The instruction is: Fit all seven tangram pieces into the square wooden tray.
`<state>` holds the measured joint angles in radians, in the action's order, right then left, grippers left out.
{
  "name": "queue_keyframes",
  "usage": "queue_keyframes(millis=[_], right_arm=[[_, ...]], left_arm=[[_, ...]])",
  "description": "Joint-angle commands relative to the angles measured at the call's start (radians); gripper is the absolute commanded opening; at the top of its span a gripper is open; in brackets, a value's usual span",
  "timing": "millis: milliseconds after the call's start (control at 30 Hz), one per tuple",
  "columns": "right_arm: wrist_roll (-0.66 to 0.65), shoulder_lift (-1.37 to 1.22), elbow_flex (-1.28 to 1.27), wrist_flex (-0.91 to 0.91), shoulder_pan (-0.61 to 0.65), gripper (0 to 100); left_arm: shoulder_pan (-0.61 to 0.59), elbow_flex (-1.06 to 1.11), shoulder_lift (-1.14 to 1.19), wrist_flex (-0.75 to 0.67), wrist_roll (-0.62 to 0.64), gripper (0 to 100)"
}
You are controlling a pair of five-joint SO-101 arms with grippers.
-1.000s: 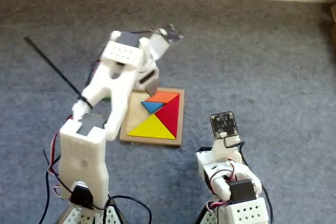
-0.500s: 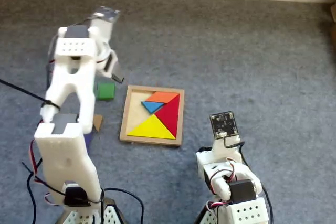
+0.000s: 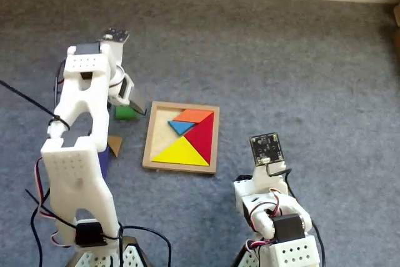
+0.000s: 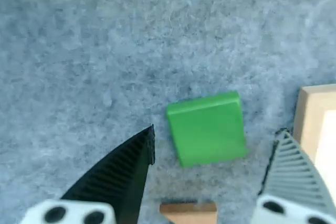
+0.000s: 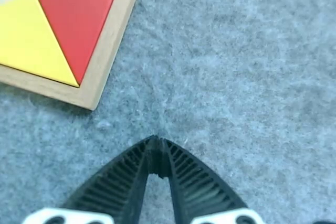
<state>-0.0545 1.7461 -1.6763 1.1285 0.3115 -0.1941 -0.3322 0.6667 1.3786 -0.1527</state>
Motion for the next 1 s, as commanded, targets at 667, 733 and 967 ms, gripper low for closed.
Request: queue_keyframes(millis=[667,733,967], right_arm=[[0.011,0.016,-0.148,0.007,0.002,0.6],[0.011,0.016,-0.148,0.007,0.002,0.6],[0.011,0.016,-0.148,0.007,0.002,0.6]], left_arm=[[0.022,-0.021,-0.134,0.078,-0.005,15],[0.033,-0.018,-0.165,0.092,-0.005,15],[0.079,-0.024,-0.202,0.181,-0.074,15]])
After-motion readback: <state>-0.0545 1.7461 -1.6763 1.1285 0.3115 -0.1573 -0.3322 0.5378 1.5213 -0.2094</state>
